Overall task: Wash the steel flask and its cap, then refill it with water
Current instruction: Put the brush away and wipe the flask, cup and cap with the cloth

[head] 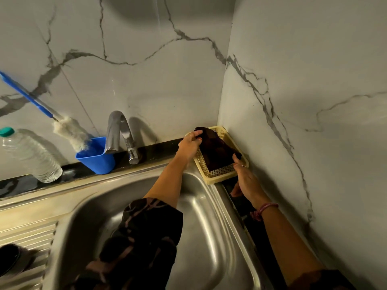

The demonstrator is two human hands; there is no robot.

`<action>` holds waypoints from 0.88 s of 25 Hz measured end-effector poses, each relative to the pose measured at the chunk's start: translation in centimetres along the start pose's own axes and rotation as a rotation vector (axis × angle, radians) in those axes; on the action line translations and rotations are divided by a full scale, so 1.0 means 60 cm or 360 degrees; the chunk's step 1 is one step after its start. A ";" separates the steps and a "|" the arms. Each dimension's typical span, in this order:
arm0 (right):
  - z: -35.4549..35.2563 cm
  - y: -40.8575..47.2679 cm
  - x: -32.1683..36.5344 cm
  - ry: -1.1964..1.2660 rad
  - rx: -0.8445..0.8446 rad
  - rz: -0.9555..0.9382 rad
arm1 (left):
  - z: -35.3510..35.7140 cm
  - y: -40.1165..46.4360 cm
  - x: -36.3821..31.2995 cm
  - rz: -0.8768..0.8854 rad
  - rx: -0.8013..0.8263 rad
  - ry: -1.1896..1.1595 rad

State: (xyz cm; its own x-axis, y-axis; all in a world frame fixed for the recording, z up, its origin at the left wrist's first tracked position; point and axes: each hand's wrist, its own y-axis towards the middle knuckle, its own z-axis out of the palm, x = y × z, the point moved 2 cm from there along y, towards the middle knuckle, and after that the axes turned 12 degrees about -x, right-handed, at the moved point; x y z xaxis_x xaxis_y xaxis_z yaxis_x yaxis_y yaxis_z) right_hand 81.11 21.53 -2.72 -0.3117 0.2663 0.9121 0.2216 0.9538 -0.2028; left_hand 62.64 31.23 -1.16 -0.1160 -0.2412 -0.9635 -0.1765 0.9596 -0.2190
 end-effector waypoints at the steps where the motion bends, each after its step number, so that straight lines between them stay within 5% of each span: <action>1: -0.001 0.002 -0.002 -0.0081 -0.0008 -0.0034 | 0.004 0.010 0.007 0.0019 0.0015 0.0161; 11: 0.010 0.044 -0.022 -0.1186 -0.0149 -0.0583 | 0.009 0.034 0.016 0.0370 0.0065 0.1276; 22: 0.019 0.022 0.005 -0.1307 -0.0324 -0.0468 | -0.082 -0.076 0.082 0.0473 -0.0466 0.0381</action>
State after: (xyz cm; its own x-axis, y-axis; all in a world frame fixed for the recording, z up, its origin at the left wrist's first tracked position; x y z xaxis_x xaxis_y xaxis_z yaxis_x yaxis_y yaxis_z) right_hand 80.27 23.04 -3.10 -0.9275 0.1047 0.3590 0.1635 0.9769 0.1375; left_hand 58.06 24.95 -4.17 -0.4188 -0.0220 -0.9078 -0.3652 0.9194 0.1462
